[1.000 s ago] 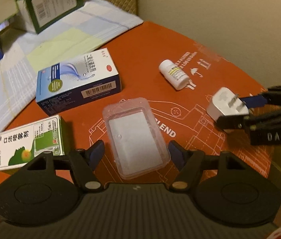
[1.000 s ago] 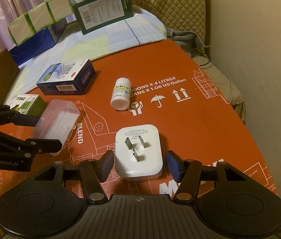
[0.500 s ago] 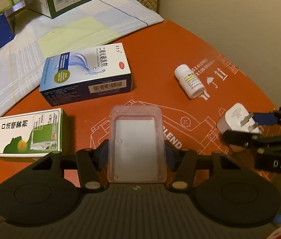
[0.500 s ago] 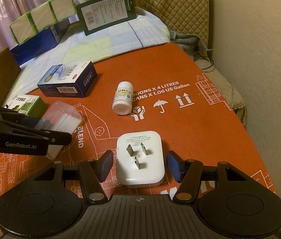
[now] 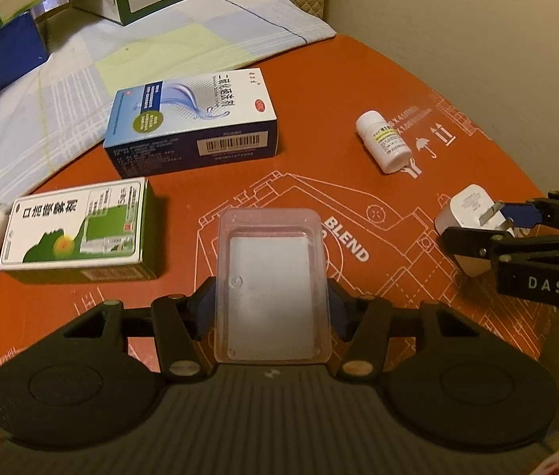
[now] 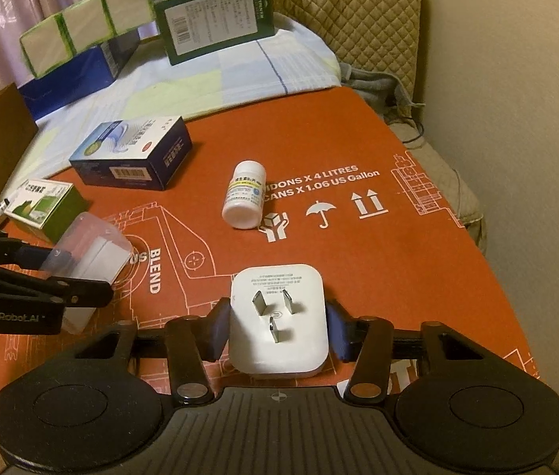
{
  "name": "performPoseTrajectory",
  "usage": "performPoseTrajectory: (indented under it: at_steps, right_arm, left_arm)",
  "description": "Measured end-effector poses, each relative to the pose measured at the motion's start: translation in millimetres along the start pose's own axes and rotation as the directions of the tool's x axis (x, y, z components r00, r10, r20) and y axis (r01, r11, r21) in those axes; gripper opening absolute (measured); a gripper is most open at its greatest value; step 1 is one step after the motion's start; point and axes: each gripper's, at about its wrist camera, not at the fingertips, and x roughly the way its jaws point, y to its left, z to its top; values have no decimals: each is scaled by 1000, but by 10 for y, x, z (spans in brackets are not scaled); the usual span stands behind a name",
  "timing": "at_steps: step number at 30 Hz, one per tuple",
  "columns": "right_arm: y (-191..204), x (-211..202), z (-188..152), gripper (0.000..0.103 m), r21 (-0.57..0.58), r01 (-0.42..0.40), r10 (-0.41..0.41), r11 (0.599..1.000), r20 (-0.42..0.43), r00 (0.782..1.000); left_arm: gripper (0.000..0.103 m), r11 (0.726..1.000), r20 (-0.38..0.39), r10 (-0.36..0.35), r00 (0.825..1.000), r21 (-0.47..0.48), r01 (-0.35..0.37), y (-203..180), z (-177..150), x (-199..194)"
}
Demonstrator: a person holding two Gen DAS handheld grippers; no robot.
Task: Organize rigid objects
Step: 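Grasp the clear plastic tray with the left gripper while the right gripper grasps the white plug adapter, then carry the clear tray with the left gripper while the right gripper carries the plug adapter to the box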
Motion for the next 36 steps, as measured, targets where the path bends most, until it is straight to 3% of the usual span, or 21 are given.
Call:
performPoseTrajectory:
  at_steps: [13,22,29,36]
  right_arm:
    - [161,-125,-20,46,-44,-49,49,998,-2,999]
    - [502,-241,94,46,-95,-150,150,984,-2,989]
    - [1003,-329,257,46,-176,-264,268,948,3,963]
    - [1633,-412,407,46,-268,-373,388,888,4,922]
  left_arm:
    - [52,999,46,-10,999,-43,12,78,-173,-291]
    - [52,992,146,3,989,-125,16,302,-289,-842]
    - [52,973,213,72,974,-229,-22,665,-462,-1354]
    - [52,945,260,154,953,-320,-65,1098,-704,-1840]
